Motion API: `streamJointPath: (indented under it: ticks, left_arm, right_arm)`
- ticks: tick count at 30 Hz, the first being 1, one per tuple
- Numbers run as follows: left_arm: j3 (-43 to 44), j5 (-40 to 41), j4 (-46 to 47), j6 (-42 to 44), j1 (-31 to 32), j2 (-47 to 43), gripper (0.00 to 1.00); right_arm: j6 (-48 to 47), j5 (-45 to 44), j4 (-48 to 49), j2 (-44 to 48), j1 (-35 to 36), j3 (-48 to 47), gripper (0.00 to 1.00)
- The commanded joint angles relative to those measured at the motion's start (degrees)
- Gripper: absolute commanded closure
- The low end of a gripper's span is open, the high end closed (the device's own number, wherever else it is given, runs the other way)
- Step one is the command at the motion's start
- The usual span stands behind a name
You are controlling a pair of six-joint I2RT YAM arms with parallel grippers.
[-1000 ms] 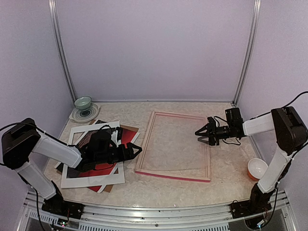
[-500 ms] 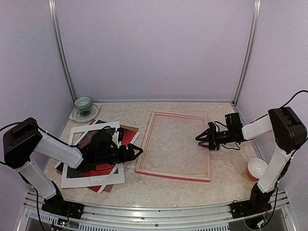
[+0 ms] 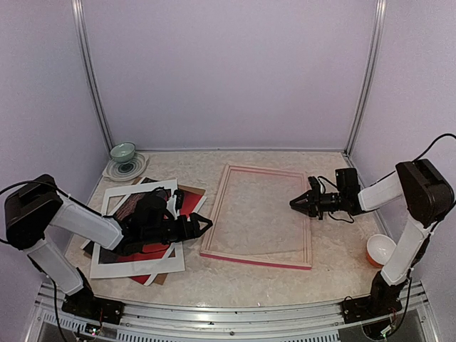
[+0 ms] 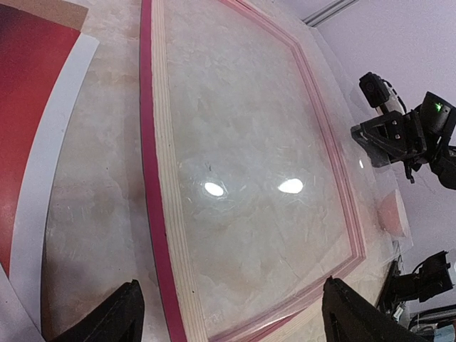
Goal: Put the photo into the frame
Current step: Place the glass panel at the frame body.
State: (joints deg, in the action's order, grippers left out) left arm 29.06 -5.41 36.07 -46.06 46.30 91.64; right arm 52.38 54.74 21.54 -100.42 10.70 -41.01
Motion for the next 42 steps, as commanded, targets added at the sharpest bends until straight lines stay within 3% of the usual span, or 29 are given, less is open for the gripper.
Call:
streamJointPath:
  ticks: [1, 22, 28, 35, 42]
  left_arm:
    - [0.65, -0.42, 1.49, 0.16, 0.45, 0.34, 0.15]
    - [1.15, -0.6, 1.37, -0.07, 0.46, 0.34, 0.15]
    - [1.35, -0.96, 1.72, -0.25, 0.53, 1.04, 0.15]
    - [1.09, -0.95, 2.22, -0.51, 0.62, 1.51, 0.15]
    - [1.1, -0.88, 2.4, -0.57, 0.72, 1.74, 0.15]
  right_arm:
    - [1.9, 3.15, 6.91, -0.16, 0.2, 1.15, 0.86]
    - [15.41, 7.28, 34.27, -1.68, 0.11, 5.51, 0.95]
    - [14.45, 7.27, 34.64, -2.33, 0.61, 5.73, 0.95]
    - [23.67, 7.57, 49.45, -5.05, 0.72, 8.05, 0.95]
    - [28.11, 7.16, 56.02, -8.25, 1.29, 7.55, 0.94]
